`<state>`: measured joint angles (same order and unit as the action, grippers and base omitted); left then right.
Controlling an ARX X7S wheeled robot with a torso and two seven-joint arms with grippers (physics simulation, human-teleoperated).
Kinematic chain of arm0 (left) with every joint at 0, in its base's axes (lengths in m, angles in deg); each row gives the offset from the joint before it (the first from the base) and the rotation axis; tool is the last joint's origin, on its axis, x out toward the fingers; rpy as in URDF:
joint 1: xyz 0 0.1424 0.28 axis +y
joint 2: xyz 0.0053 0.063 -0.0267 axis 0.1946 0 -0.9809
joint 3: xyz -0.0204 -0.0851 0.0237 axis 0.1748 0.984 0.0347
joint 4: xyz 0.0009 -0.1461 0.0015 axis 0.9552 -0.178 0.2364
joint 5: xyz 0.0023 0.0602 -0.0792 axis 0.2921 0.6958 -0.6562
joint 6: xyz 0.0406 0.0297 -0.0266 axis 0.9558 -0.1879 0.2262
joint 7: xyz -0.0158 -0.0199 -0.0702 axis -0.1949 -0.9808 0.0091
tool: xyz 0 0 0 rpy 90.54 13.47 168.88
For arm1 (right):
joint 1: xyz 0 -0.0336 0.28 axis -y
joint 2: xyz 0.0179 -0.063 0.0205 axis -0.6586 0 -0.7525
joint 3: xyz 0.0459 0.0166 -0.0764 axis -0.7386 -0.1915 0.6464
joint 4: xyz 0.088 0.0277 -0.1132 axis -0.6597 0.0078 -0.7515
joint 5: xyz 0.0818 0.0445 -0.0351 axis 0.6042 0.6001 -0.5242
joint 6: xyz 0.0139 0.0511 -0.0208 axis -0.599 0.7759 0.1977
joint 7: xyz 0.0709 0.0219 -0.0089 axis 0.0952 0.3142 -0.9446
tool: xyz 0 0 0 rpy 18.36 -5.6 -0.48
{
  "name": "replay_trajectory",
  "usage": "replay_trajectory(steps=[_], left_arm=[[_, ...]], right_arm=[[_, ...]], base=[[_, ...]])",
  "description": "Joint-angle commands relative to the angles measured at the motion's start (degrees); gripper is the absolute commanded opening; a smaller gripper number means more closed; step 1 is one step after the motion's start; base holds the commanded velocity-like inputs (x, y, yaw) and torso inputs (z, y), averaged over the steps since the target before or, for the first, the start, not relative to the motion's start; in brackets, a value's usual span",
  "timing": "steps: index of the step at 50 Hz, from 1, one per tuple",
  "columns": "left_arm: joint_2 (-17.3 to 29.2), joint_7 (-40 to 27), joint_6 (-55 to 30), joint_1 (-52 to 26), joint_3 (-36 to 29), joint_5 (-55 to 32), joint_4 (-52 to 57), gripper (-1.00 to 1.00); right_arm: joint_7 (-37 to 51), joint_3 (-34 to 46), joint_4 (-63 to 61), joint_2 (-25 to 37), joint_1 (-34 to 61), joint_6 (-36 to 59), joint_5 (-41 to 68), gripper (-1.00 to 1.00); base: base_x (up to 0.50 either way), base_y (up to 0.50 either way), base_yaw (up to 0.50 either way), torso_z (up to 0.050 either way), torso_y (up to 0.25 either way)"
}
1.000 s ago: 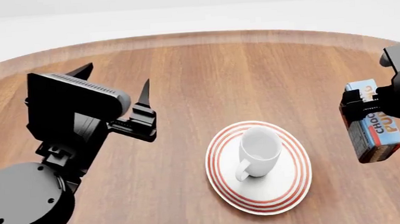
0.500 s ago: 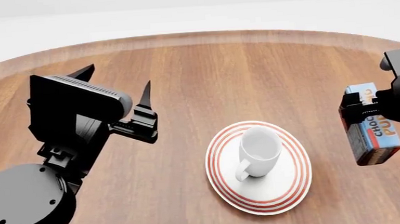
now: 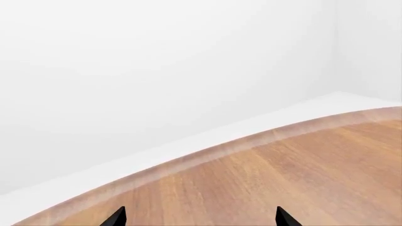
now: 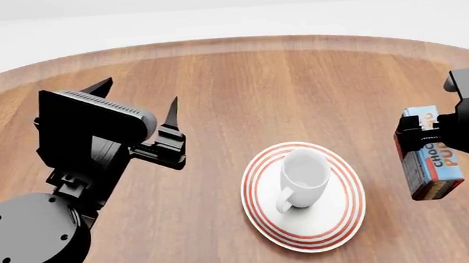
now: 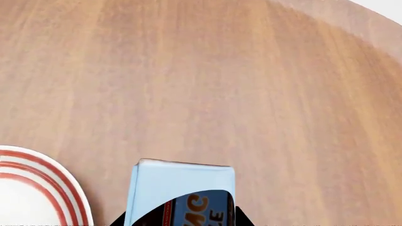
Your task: Pick up the white mug and put it on the plate, and put the chocolate pudding to the right of the plate.
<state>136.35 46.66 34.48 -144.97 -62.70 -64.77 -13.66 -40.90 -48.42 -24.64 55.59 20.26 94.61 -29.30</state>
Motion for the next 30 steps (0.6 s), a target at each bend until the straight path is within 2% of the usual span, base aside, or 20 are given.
replay_trajectory(steps=[1,30], left_arm=[[-1.1,1.4,-0.4,0.2,1.1,1.3,-0.2,1.00],[-2.0,1.5,-0.3,1.1,0.8,2.2,-0.8,1.00]], right_arm=[[-2.0,-1.5,1.3,-1.9,-1.0,-1.3,-1.5,-1.00],[-4.5,-0.6,10.4,-5.6,-2.4,-7.4,-4.1,-1.00]], base=[[0.00,0.00,0.00,0.000,0.000],[0.00,0.00,0.00,0.000,0.000]])
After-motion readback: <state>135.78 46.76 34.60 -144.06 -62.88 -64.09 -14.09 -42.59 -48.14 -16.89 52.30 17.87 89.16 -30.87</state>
